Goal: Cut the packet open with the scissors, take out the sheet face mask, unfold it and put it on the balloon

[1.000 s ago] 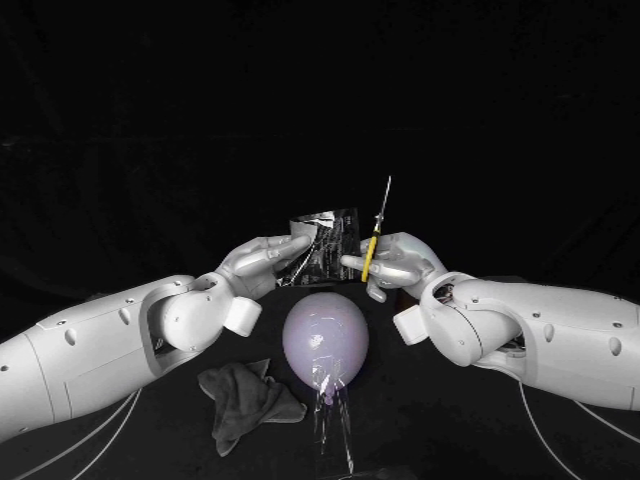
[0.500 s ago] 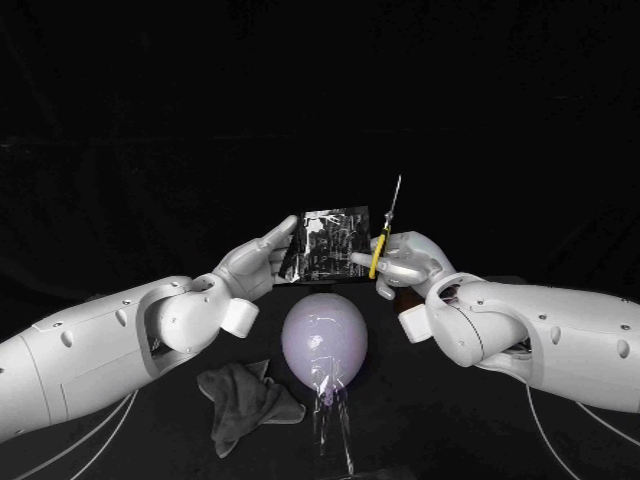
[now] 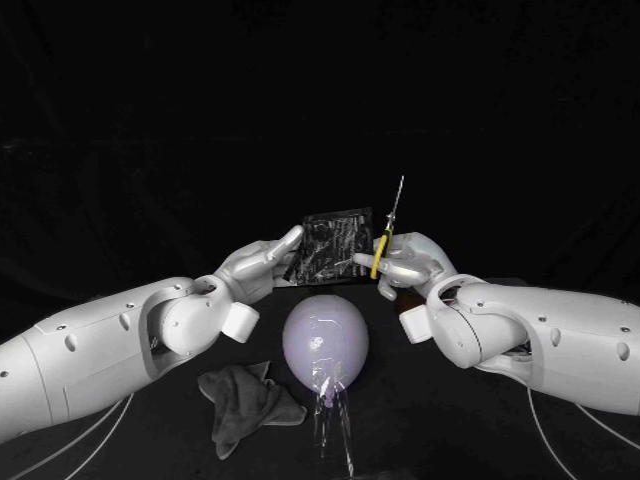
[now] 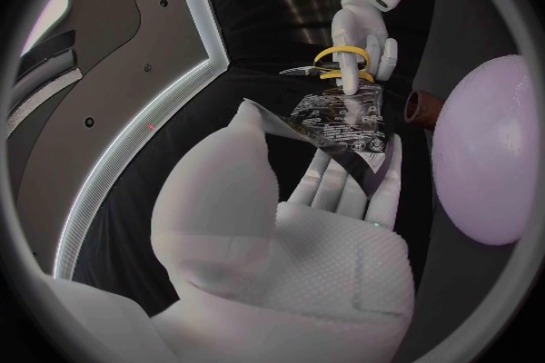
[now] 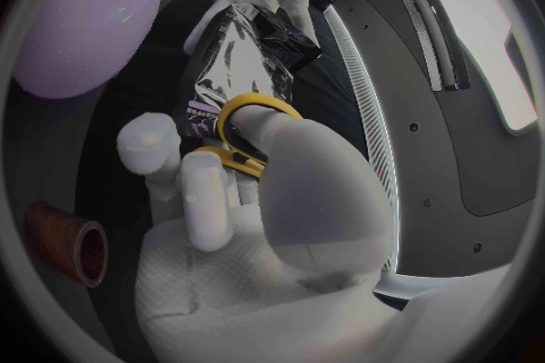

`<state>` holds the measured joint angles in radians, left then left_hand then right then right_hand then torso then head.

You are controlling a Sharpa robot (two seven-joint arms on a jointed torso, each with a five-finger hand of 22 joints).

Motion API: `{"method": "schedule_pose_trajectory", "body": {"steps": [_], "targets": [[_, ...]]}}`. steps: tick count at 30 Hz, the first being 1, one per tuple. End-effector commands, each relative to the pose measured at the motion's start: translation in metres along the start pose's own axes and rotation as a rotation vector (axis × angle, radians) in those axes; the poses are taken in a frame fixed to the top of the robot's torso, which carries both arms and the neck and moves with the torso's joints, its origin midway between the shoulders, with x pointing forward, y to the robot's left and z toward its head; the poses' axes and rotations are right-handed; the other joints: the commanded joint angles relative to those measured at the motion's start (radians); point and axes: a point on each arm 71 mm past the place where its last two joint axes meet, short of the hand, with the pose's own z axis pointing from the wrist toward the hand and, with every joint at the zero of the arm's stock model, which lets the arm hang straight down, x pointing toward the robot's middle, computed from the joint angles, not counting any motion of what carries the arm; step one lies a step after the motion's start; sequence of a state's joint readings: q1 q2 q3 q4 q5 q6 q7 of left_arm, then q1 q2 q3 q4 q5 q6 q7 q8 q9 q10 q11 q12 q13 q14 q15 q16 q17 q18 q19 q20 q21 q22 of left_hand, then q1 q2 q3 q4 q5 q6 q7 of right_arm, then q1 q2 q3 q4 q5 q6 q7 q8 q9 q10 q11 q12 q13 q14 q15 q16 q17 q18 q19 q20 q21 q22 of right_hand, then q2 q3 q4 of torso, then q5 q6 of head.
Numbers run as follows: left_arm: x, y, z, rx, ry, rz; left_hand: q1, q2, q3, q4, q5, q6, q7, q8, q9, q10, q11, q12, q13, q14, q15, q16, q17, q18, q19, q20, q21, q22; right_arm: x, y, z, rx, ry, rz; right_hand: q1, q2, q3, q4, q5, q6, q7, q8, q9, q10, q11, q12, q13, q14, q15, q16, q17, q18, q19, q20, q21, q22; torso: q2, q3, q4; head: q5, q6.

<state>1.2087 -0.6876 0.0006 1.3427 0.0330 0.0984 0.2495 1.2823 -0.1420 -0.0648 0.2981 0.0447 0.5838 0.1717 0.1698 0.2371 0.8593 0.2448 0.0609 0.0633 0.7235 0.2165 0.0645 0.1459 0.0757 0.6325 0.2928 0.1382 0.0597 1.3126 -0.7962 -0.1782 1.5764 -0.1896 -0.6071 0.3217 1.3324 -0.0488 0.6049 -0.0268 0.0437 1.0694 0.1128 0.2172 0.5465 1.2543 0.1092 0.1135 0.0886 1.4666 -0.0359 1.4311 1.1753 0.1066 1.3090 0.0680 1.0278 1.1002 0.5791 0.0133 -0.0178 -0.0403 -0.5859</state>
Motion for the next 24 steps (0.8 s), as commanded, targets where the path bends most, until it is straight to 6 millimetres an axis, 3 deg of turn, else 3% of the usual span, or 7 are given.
{"method": "schedule_pose_trajectory", "body": {"steps": [1, 4, 7, 9, 10, 13, 24], "targets": [[0.006, -0.002, 0.002, 0.016, 0.039, 0.072, 0.064, 0.0, -0.004, -0.002, 0.004, -0.005, 0.114, -0.004, -0.001, -0.012, -0.002, 0.003, 0.0, -0.026, 0.001, -0.001, -0.005, -0.013, -0.016, 0.0, -0.009, -0.001, 0.002, 0.002, 0.001, -0.014, 0.007, -0.012, -0.006, 0.006, 0.014, -0.007, 0.005, -0.004, -0.007, 0.003, 0.035, 0.173, -0.08, -0.002, 0.002, 0.033, -0.007, -0.006, -0.001, 0.013, -0.001, -0.004, 0.0, 0.0, 0.0, -0.0008, -0.0004, -0.001, 0.0], [0.008, -0.002, 0.003, 0.019, 0.052, 0.115, 0.122, -0.043, -0.043, 0.001, 0.002, -0.068, 0.114, -0.027, -0.022, -0.114, 0.011, -0.004, -0.005, -0.141, 0.016, -0.015, -0.028, -0.018, -0.113, 0.002, -0.039, -0.011, 0.004, 0.002, 0.001, -0.013, 0.011, -0.012, -0.006, 0.006, 0.017, -0.008, 0.005, -0.005, -0.007, 0.004, 0.037, 0.174, -0.08, -0.003, 0.003, 0.033, -0.007, -0.007, -0.004, 0.014, -0.002, -0.005, -0.001, -0.001, 0.0, -0.0007, 0.0002, -0.002, 0.0], [0.01, -0.001, 0.003, 0.017, 0.067, 0.134, 0.157, -0.058, -0.061, 0.001, 0.005, -0.1, 0.109, -0.038, -0.031, -0.147, 0.011, -0.003, -0.004, -0.218, 0.021, -0.019, -0.043, -0.019, -0.205, 0.003, -0.067, -0.018, 0.005, 0.002, 0.001, -0.013, 0.016, -0.012, -0.006, 0.006, 0.017, -0.008, 0.005, -0.005, -0.007, 0.004, 0.037, 0.174, -0.08, -0.003, 0.003, 0.033, -0.007, -0.007, -0.004, 0.014, -0.002, -0.005, -0.001, -0.001, 0.0, -0.0004, 0.001, -0.004, -0.003], [0.01, -0.001, 0.003, 0.015, 0.078, 0.13, 0.156, -0.076, -0.077, 0.002, 0.005, -0.116, 0.113, -0.043, -0.036, -0.171, 0.011, -0.005, -0.006, -0.255, 0.023, -0.022, -0.051, -0.02, -0.236, 0.004, -0.075, -0.02, 0.005, 0.002, 0.001, -0.014, 0.019, -0.013, -0.006, 0.006, 0.017, -0.008, 0.005, -0.005, -0.007, 0.004, 0.037, 0.174, -0.08, -0.003, 0.003, 0.033, -0.007, -0.007, -0.004, 0.014, -0.002, -0.005, -0.001, -0.001, 0.0, -0.0006, 0.0009, -0.004, -0.003], [0.01, -0.001, 0.003, 0.015, 0.082, 0.122, 0.136, -0.114, -0.114, 0.003, 0.008, -0.136, 0.113, -0.049, -0.043, -0.208, 0.008, -0.008, -0.008, -0.291, 0.026, -0.024, -0.058, -0.02, -0.26, 0.004, -0.084, -0.022, 0.005, 0.002, 0.001, -0.015, 0.021, -0.014, -0.006, 0.006, 0.017, -0.008, 0.005, -0.005, -0.007, 0.004, 0.037, 0.174, -0.08, -0.003, 0.003, 0.033, -0.007, -0.007, -0.004, 0.014, -0.002, -0.005, -0.001, -0.001, 0.0, -0.0004, -0.0002, -0.004, -0.004], [0.008, -0.002, 0.002, 0.019, 0.078, 0.105, 0.074, -0.141, -0.129, 0.005, 0.011, -0.142, 0.115, -0.05, -0.044, -0.227, 0.011, -0.006, -0.008, -0.309, 0.028, -0.023, -0.061, -0.019, -0.28, 0.004, -0.091, -0.022, 0.004, 0.002, 0.0, -0.017, 0.023, -0.015, -0.006, 0.006, 0.017, -0.008, 0.005, -0.005, -0.007, 0.004, 0.037, 0.174, -0.08, -0.003, 0.003, 0.033, -0.007, -0.007, -0.004, 0.014, -0.002, -0.005, -0.001, -0.001, 0.0, -0.0006, -0.001, -0.005, -0.002], [-0.006, -0.005, -0.002, 0.041, 0.001, 0.066, 0.004, -0.12, -0.117, 0.005, 0.01, -0.133, 0.115, -0.044, -0.038, -0.206, 0.014, 0.0, -0.005, -0.298, 0.028, -0.017, -0.058, -0.019, -0.278, 0.004, -0.091, -0.019, -0.002, 0.001, -0.002, -0.018, 0.01, -0.024, -0.007, 0.005, 0.02, -0.01, 0.005, -0.005, -0.007, 0.005, 0.039, 0.174, -0.08, -0.004, 0.004, 0.033, -0.007, -0.007, -0.003, 0.013, -0.002, -0.005, -0.001, 0.0, 0.0, 0.0004, 0.0008, -0.003, -0.004]]}}
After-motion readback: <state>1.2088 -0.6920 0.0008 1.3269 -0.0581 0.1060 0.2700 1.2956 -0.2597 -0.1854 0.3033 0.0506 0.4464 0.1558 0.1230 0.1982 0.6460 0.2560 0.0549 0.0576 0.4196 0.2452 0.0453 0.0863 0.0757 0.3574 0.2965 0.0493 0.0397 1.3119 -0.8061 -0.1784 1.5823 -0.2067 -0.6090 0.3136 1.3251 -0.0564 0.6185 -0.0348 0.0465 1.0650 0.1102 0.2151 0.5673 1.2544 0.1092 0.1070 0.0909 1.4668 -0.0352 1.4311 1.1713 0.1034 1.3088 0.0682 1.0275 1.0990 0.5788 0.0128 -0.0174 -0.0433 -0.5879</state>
